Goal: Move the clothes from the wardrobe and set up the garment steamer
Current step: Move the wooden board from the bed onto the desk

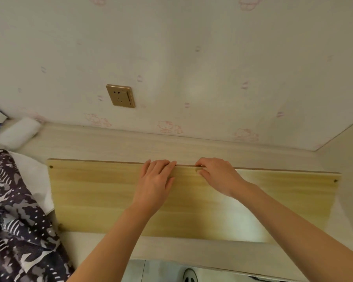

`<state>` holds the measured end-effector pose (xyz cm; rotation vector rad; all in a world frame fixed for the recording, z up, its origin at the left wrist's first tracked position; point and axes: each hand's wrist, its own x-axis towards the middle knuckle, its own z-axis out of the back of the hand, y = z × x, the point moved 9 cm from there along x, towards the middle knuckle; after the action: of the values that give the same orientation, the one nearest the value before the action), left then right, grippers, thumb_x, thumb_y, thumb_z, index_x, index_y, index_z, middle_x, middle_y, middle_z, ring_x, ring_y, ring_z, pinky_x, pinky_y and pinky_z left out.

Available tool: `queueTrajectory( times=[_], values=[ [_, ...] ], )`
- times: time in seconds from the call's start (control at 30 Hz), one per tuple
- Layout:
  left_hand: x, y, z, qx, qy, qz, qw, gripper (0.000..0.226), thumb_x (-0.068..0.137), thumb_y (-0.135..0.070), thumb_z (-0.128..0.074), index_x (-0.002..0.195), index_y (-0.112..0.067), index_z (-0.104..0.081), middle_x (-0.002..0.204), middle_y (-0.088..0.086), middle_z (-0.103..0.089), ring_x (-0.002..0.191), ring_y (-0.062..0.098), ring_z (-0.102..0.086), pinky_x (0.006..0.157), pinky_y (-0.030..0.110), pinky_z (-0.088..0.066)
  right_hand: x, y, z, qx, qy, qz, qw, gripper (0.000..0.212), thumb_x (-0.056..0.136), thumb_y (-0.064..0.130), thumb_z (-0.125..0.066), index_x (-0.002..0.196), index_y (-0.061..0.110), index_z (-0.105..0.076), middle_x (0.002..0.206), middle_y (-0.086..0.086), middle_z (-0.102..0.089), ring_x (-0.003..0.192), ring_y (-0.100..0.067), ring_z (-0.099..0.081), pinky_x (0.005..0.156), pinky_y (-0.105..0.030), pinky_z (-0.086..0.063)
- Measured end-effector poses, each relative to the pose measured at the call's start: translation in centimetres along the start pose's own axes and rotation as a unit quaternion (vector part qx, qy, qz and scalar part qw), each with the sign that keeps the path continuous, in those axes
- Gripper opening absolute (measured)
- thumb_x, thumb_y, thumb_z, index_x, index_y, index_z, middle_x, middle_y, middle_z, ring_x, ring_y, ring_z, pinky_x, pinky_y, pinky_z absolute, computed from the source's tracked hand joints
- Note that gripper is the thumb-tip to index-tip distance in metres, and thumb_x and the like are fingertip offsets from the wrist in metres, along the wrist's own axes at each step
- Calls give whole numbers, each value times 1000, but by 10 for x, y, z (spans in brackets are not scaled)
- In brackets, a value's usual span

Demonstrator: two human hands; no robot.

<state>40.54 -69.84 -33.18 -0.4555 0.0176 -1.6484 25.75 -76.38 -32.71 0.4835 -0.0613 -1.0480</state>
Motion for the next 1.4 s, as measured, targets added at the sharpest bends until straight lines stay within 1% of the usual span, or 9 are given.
queueTrajectory(
  times=[0.1, 0.2, 0.33, 0.47, 0.6, 0.97, 1.17, 1.27, 1.4],
  values=[
    [2, 15, -26, 24, 51, 20, 998, 60, 86, -24, -65, 141, -18, -43, 140, 1, -49, 134, 23, -39, 114, 48, -24, 29, -13, -12, -24, 27, -29, 999, 29, 92, 37, -53, 118, 24, -56, 115, -1, -63, 108, -22, -54, 92, -37, -38],
    [-2, 33, -53, 34, 105, 52, 993, 71, 87, -30, -61, 149, -22, -28, 157, -1, -25, 146, 23, -13, 117, 49, -17, 54, -25, -31, -62, 60, -46, 995, 48, 82, 49, -63, 121, 23, -52, 119, -2, -60, 112, -24, -52, 92, -39, -37],
    [-19, 57, -87, 30, 163, 100, 981, 77, 89, -39, -57, 152, -32, -13, 159, -10, 3, 147, 21, 6, 117, 50, -11, 76, -39, -58, -91, 91, -47, 991, 67, 77, 55, -67, 129, 20, -44, 124, -4, -52, 117, -25, -46, 94, -42, -37],
    [-39, 79, -117, 36, 221, 157, 962, 72, 89, -63, -28, 148, -44, 8, 154, -19, 23, 145, 22, 21, 115, 59, -4, 87, -53, -83, -88, 111, -52, 988, 72, 77, 54, -67, 134, 18, -41, 129, -7, -48, 120, -27, -43, 95, -43, -38],
    [-54, 92, -131, 25, 223, 222, 949, 75, 75, -76, -7, 144, -53, 12, 153, -20, 25, 144, 23, 23, 108, 68, -2, 92, -64, -99, -55, 142, -67, 986, 73, 77, 53, -69, 136, 21, -40, 129, -8, -46, 119, -27, -43, 92, -43, -41],
    [-69, 99, -149, 20, 244, 237, 940, 70, 75, -80, -5, 138, -60, 18, 155, -20, 23, 143, 22, 26, 103, 75, -2, 87, -73, -121, -46, 174, -61, 982, 77, 75, 56, -69, 137, 16, -44, 125, -11, -48, 119, -30, -42, 94, -46, -44],
    [-75, 106, -153, 9, 255, 276, 927, 70, 80, -78, -21, 140, -59, 10, 156, -19, 21, 143, 26, 25, 105, 74, 0, 93, -62, -108, -78, 103, -45, 991, 42, 88, 40, -61, 118, 12, -55, 118, -9, -40, 113, -29, -39, 85, -44, -48],
    [-75, 110, -153, 14, 260, 275, 926, 70, 82, -76, -24, 140, -59, 10, 156, -19, 21, 143, 26, 25, 106, 72, 1, 76, -63, -121, -89, 127, -19, 988, 54, 89, 44, -56, 135, 19, -42, 131, -8, -40, 121, -29, -38, 94, -45, -45],
    [-77, 107, -149, 8, 231, 296, 927, 69, 87, -70, -32, 146, -51, -2, 158, -16, 15, 145, 26, 19, 110, 66, 2, 24, -82, -136, -113, 76, -26, 990, 57, 92, 38, -53, 143, 20, -36, 153, -9, -25, 140, -32, -21, 113, -45, -26]
  ],
)
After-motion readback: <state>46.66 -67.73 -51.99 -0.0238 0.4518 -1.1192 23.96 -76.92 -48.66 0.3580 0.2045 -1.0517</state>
